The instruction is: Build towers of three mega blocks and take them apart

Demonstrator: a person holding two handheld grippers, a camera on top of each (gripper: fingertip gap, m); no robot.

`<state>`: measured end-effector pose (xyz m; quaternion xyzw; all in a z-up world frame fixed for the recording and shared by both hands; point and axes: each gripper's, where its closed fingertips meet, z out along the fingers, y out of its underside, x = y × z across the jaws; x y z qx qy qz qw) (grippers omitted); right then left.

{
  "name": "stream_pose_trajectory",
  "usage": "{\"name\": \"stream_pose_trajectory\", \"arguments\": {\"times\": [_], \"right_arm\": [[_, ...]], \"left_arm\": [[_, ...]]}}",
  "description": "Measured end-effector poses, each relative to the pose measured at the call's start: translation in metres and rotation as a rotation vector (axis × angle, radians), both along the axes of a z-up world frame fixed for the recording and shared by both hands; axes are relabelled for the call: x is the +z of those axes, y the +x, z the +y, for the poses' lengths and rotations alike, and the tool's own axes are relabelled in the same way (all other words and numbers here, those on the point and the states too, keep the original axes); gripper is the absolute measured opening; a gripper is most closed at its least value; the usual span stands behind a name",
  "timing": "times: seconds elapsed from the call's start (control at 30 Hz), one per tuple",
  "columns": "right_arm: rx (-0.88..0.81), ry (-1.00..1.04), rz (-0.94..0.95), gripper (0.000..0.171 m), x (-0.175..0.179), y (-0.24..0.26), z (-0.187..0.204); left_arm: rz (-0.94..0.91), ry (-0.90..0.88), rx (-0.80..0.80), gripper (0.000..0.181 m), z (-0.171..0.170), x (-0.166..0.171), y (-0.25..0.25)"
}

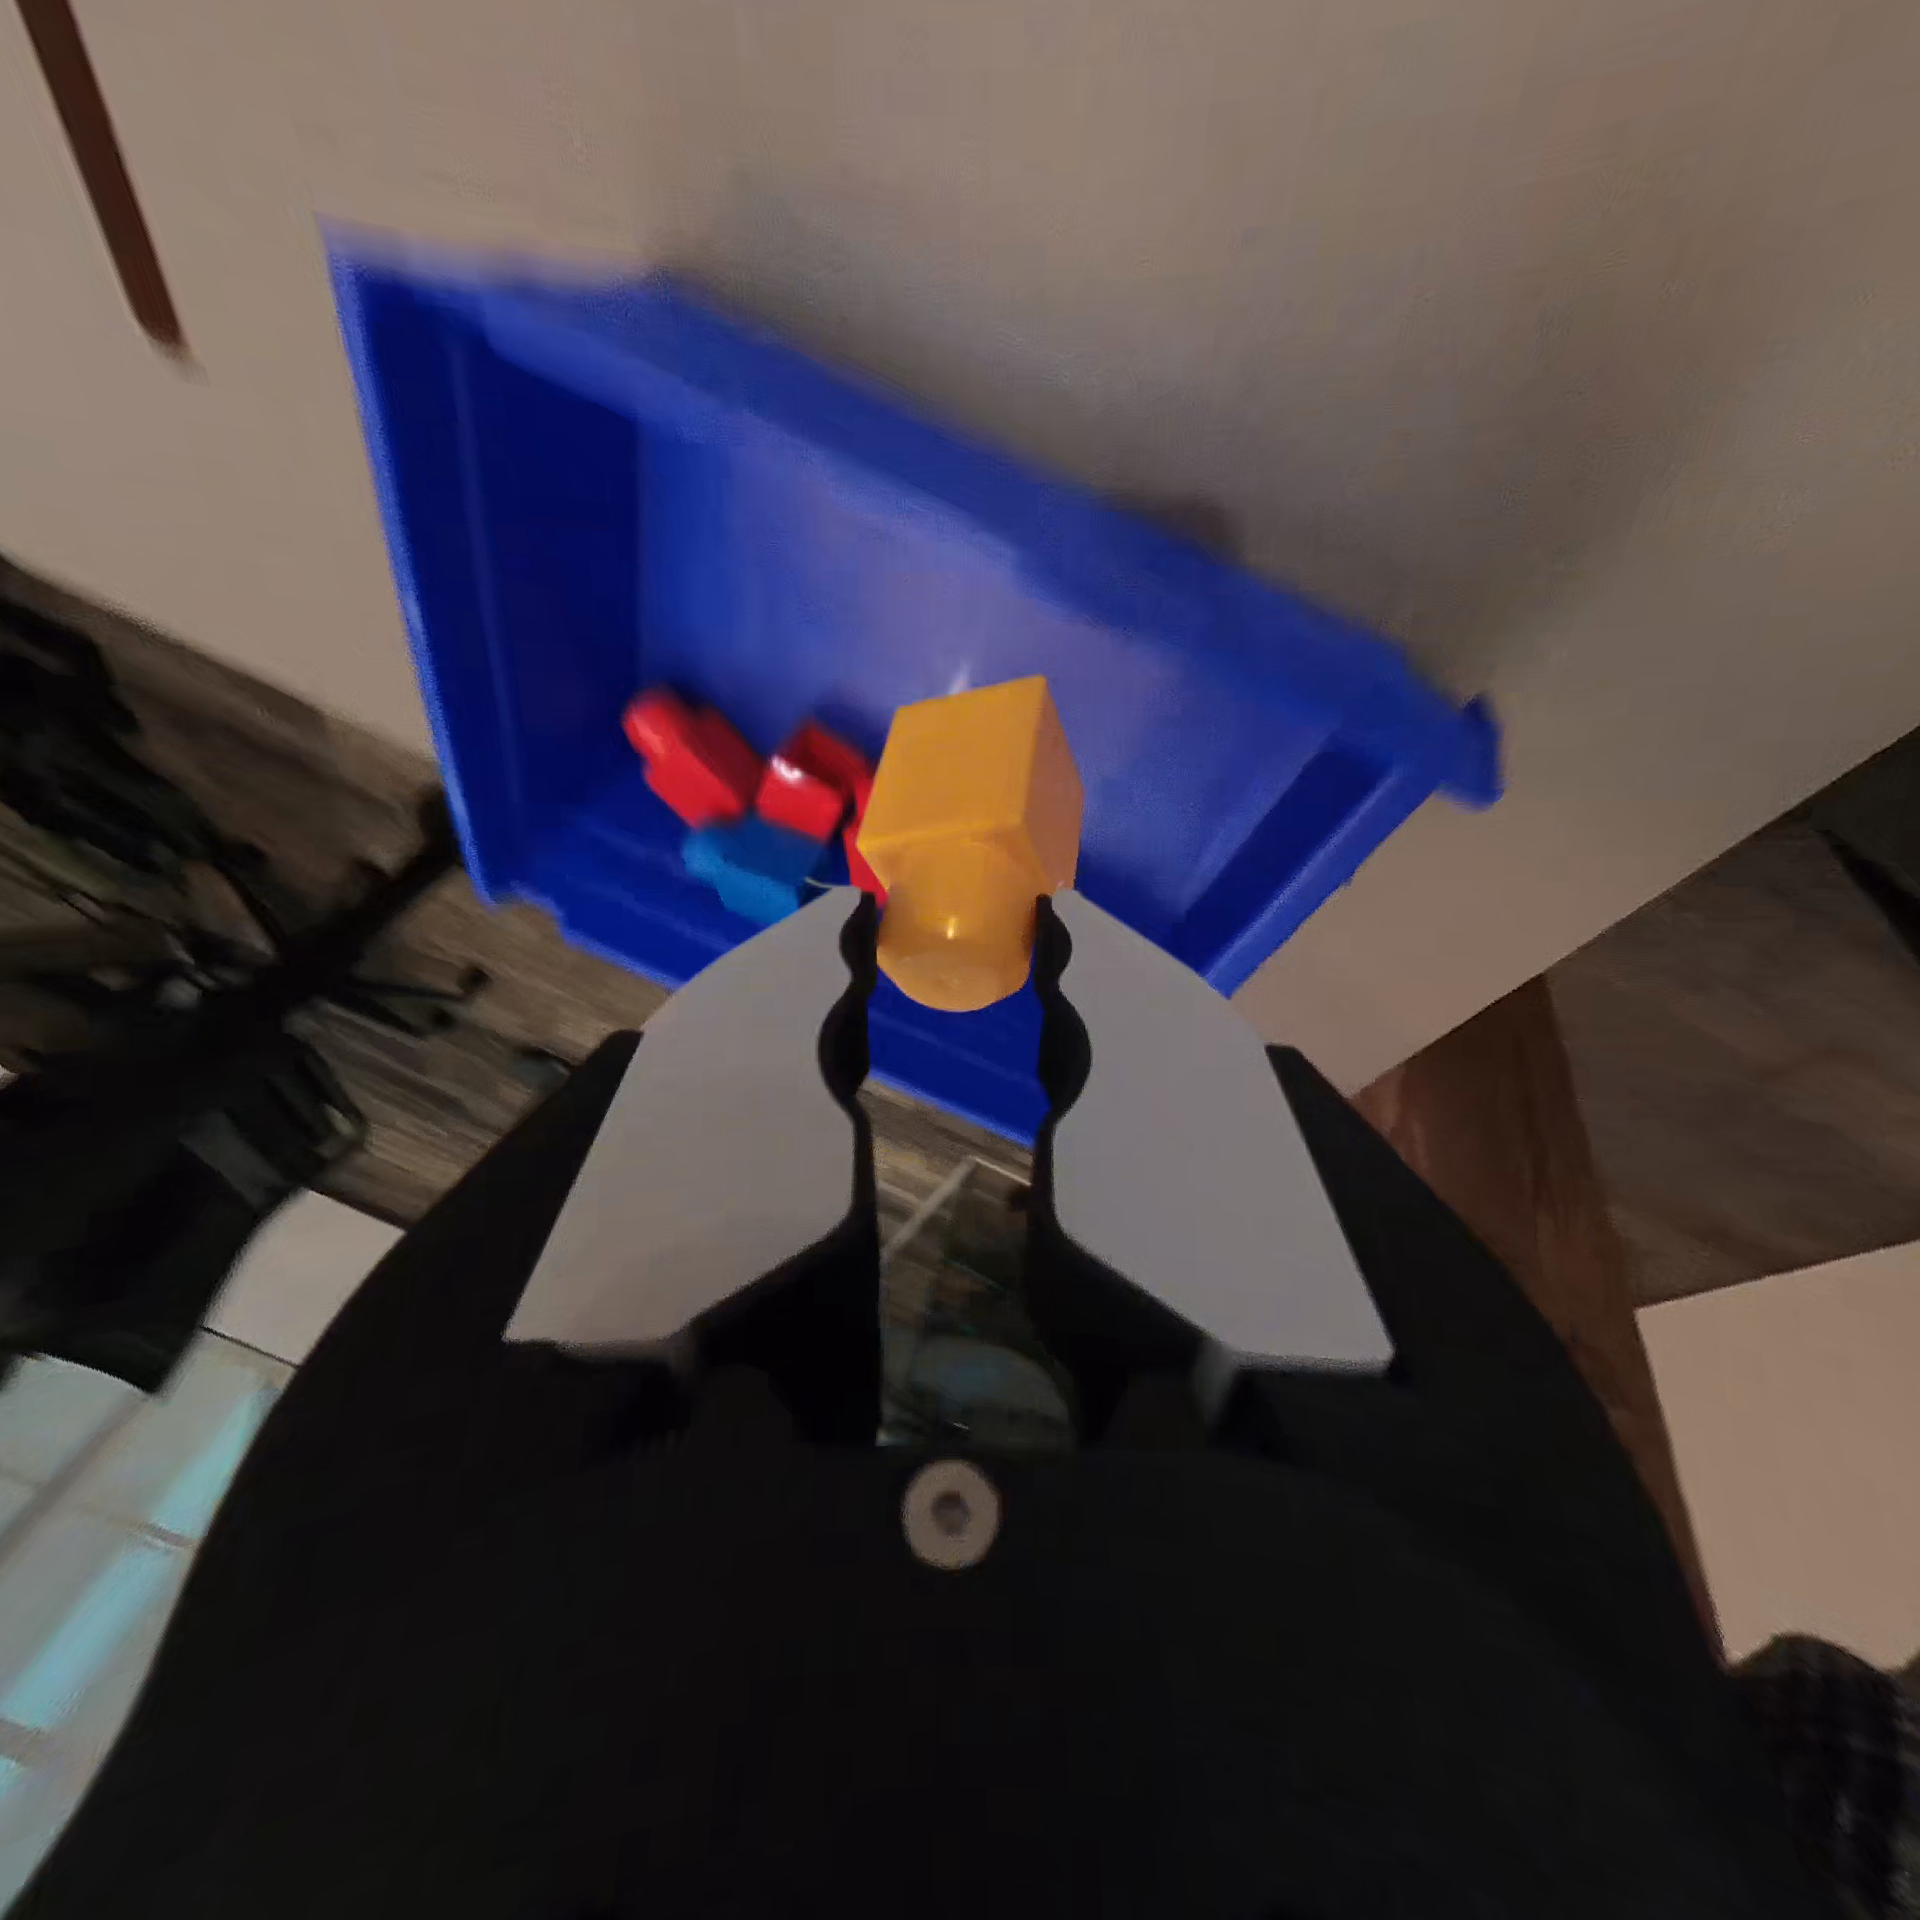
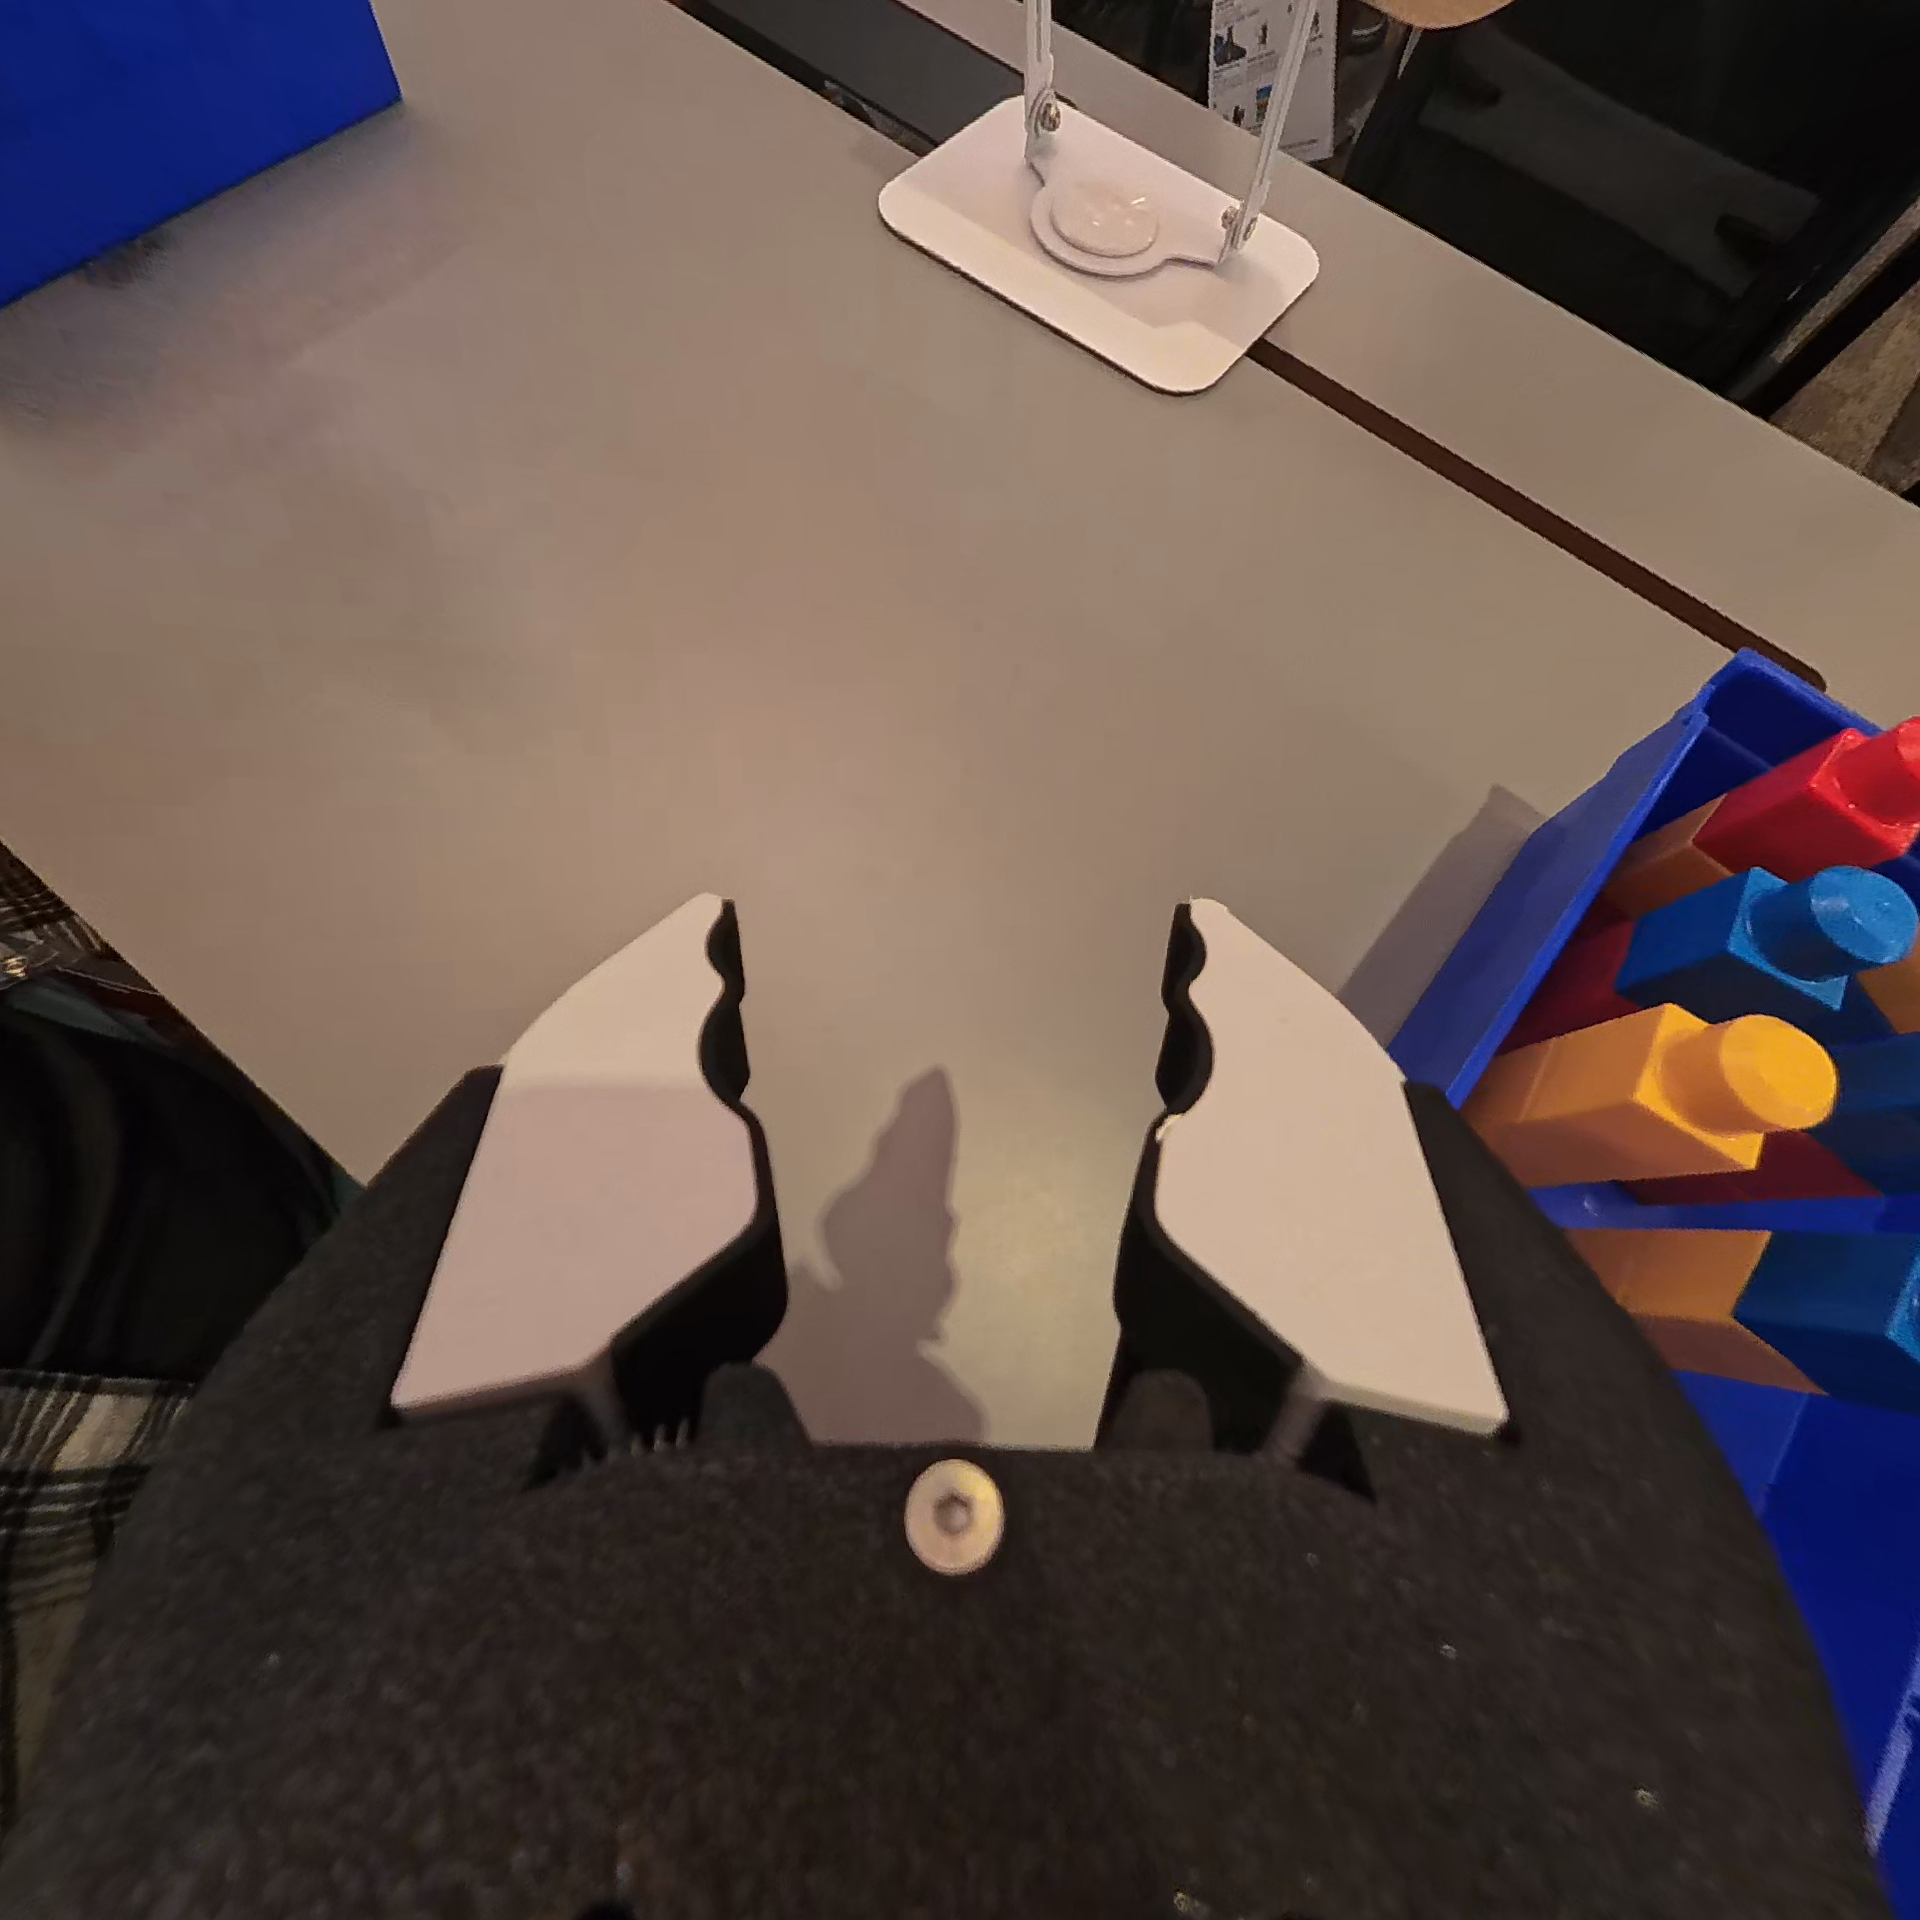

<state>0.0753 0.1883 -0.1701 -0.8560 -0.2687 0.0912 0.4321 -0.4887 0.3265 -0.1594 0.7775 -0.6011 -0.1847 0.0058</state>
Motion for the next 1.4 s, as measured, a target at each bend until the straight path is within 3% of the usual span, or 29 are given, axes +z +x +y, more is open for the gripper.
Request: {"name": "stream_pose_trajectory", "arguments": {"times": [0.03, 0.1, 0.23, 0.37, 0.57, 0.77, 0.97, 1.07, 1.17, 1.3, 1.4], "right_arm": [[-0.002, 0.001, 0.0, 0.077, 0.0, 0.001, -0.002], [-0.009, 0.0, -0.002, 0.077, 0.0, 0.004, -0.006], [-0.038, -0.006, -0.001, 0.077, 0.0, 0.015, -0.017], [-0.067, -0.014, 0.006, 0.076, -0.003, 0.027, -0.027], [-0.085, -0.031, 0.018, 0.076, -0.011, 0.036, -0.031], [-0.077, -0.042, 0.021, 0.076, -0.016, 0.034, -0.027], [-0.07, -0.048, 0.012, 0.08, -0.017, 0.029, -0.025], [-0.071, -0.038, 0.012, 0.083, -0.013, 0.027, -0.025], [-0.068, -0.026, 0.014, 0.083, -0.01, 0.025, -0.025], [-0.056, -0.033, 0.018, 0.083, -0.014, 0.021, -0.024], [-0.053, -0.045, 0.03, 0.083, -0.021, 0.019, -0.023]], "left_arm": [[0.009, -0.006, -0.064, 0.028, 0.003, 0.0, 0.031], [0.034, -0.023, -0.196, 0.028, 0.006, -0.009, 0.094], [0.076, -0.095, -0.4, 0.028, 0.001, -0.057, 0.199], [0.111, -0.162, -0.509, 0.028, -0.006, -0.108, 0.257], [0.113, -0.205, -0.558, 0.028, -0.012, -0.137, 0.286], [0.085, -0.201, -0.607, 0.028, -0.012, -0.138, 0.291], [0.053, -0.199, -0.609, 0.039, -0.014, -0.139, 0.291], [0.007, -0.151, -0.595, 0.047, -0.01, -0.134, 0.292], [-0.16, -0.095, -0.532, 0.056, -0.006, -0.112, 0.293], [-0.46, 0.065, -0.37, 0.057, 0.012, -0.047, 0.26], [-0.626, 0.258, -0.143, 0.053, 0.038, 0.01, 0.186]]}}
